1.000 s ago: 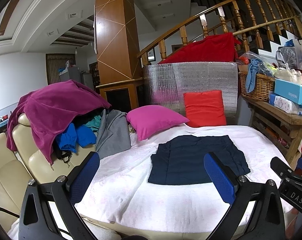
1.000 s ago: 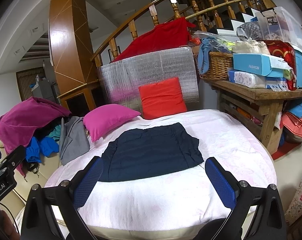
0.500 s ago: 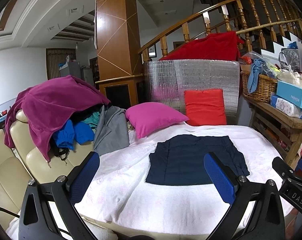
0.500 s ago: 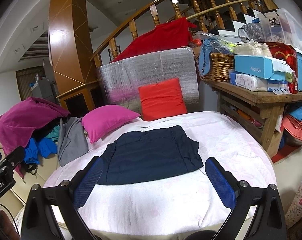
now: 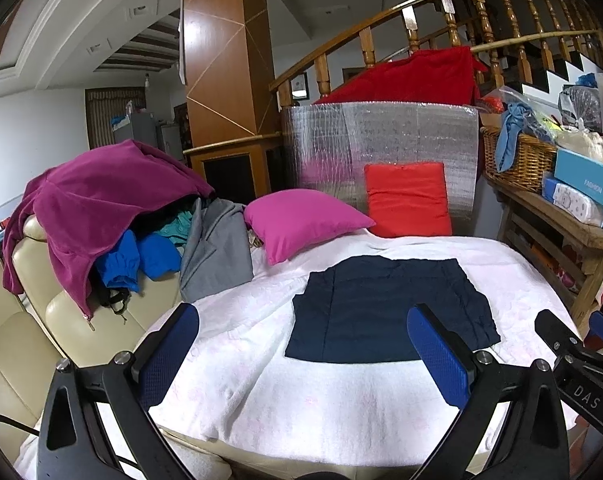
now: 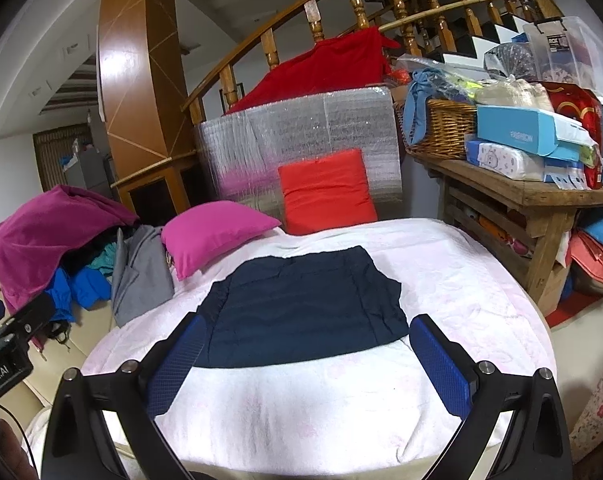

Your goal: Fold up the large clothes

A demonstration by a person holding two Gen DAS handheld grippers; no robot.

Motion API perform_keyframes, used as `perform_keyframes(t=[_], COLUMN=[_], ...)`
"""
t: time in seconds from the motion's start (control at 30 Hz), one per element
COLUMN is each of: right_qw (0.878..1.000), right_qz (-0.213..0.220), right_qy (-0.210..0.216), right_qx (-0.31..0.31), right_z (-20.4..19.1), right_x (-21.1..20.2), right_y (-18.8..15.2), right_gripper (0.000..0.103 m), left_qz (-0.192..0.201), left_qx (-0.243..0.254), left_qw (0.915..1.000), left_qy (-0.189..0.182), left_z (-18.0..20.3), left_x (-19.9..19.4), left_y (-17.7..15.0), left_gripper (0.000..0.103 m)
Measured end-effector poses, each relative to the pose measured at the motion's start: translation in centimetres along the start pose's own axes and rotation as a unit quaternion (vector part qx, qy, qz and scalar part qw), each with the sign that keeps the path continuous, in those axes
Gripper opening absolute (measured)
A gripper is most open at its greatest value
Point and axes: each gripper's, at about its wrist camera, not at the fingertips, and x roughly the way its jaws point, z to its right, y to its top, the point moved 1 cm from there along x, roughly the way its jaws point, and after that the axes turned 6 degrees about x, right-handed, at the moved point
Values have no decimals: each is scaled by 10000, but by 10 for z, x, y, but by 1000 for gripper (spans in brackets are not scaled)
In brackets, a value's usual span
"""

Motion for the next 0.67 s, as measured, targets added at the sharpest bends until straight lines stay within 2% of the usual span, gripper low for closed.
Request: perform_keyframes(t=[0.4, 0.53, 0.6, 0.67], right_qw=[9999, 9996, 9994, 9992], right_qz=[-94, -214, -303, -399], right_qy=[21, -1, 58, 19], right_qx=[-95, -178, -183, -7], right_z=[-19, -24, -20, -6], right_x=[46, 69, 83, 100], right_y=[15, 17, 20, 27], right_gripper=[103, 103, 103, 103], left_qz=[-45, 63, 109, -37], left_qx=[-72, -67, -152, -258], left_qw=[9999, 10000, 9998, 9996], left_qy=[127, 2, -55, -52], left_z=[-10, -11, -15, -24], left_x=[43, 60, 73, 98], left_y=[15, 17, 17, 16], left_gripper=[103, 103, 103, 103])
